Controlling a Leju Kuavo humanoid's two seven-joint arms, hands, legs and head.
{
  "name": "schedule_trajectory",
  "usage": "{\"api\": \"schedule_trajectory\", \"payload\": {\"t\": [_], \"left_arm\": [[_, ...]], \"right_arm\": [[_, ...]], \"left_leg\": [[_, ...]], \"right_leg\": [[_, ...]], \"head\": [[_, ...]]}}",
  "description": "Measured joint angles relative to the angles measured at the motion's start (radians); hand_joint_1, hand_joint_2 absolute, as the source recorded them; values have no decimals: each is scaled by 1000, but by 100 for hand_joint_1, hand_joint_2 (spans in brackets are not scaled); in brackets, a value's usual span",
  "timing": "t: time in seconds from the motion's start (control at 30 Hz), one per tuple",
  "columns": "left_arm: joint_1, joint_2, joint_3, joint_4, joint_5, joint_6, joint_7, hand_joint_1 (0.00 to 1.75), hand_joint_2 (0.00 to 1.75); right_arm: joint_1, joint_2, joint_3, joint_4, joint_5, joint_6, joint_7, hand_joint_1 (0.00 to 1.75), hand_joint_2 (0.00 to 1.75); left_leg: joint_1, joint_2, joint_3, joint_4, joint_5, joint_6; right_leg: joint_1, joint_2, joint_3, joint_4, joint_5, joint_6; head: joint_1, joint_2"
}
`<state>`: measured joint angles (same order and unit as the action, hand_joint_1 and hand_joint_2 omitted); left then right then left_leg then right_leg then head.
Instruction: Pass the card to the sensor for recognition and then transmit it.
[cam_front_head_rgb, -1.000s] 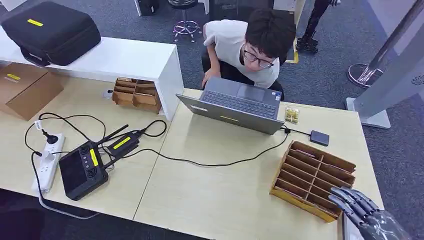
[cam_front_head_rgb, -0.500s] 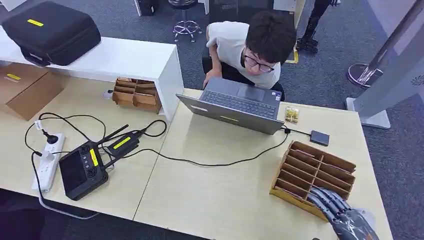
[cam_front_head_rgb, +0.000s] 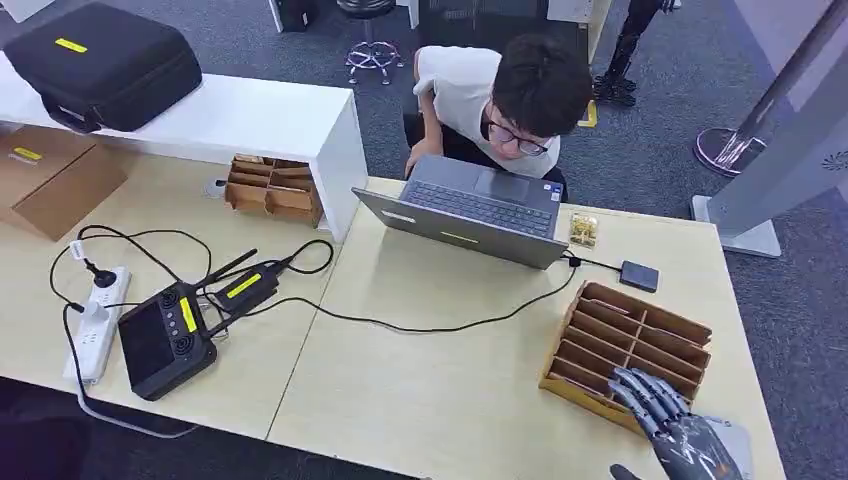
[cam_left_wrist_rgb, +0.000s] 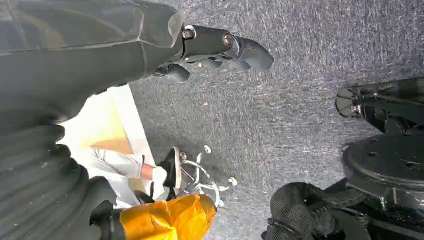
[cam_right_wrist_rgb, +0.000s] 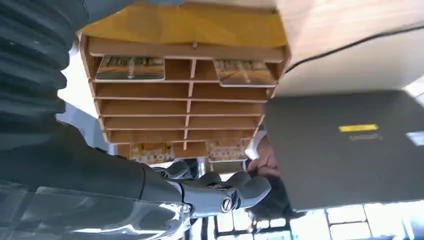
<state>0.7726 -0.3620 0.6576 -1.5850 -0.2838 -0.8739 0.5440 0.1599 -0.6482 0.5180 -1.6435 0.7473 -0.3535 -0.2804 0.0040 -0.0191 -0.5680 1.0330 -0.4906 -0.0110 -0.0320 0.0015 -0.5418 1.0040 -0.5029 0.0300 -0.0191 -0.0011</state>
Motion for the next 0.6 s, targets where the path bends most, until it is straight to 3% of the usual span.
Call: {"api": "schedule_trajectory", "payload": {"t": [0.33, 0.6], "left_arm": [[-31, 0, 50, 8, -68, -40, -41, 0, 175], [-41, 0, 62, 13, -74, -41, -44, 0, 175]], "right_arm": [[-16, 41, 3, 156, 31, -117, 63, 0, 175], [-20, 56, 1, 229, 41, -124, 71, 0, 175]], "left_leg": [[0, 0, 0, 0, 0, 0], [0, 0, 0, 0, 0, 0]], "right_leg": [[0, 0, 2, 0, 0, 0], [0, 0, 2, 0, 0, 0]], "head": [[0, 0], [0, 0]]}}
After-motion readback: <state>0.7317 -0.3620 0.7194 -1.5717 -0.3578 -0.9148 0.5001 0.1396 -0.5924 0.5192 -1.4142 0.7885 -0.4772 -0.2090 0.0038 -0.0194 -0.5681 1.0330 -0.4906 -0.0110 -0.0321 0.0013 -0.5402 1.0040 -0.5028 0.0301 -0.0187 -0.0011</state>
